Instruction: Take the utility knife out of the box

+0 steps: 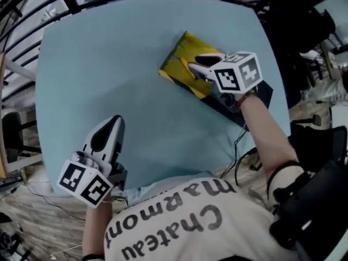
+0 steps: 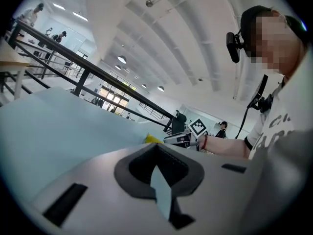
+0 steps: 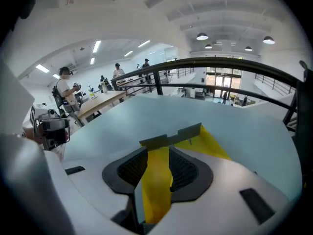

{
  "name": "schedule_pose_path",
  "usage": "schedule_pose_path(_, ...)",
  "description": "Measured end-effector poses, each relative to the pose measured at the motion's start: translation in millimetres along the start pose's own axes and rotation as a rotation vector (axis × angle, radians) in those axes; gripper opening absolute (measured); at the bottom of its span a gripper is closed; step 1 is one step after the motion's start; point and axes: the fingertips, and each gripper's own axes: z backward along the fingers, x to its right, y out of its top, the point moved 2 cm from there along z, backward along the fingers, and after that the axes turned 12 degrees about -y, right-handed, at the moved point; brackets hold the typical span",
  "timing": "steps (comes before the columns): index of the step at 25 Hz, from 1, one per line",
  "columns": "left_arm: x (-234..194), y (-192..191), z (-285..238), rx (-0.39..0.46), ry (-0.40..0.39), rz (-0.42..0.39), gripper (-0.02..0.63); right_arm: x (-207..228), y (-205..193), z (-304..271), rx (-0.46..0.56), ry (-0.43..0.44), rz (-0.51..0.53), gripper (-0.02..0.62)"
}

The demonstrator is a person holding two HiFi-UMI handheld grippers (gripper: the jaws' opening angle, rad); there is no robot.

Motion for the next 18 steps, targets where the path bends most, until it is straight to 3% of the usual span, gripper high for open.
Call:
schedule_pose_path(9,-2,-10,12,0.008,0.154,0.002,0.002,35,-20,-68,-0.313,0.039,0.117,0.14)
schedule_pose_path(12,-4,-16,10,0.018,0.168,0.022,0.002,37,-32,-82,-0.395,0.066,0.141,0.14)
schedule_pose_path(18,-9,-24,0,0.004,0.154,0.045,0.002,39,-44,-96,-0.457,0.072,0.164,0.141)
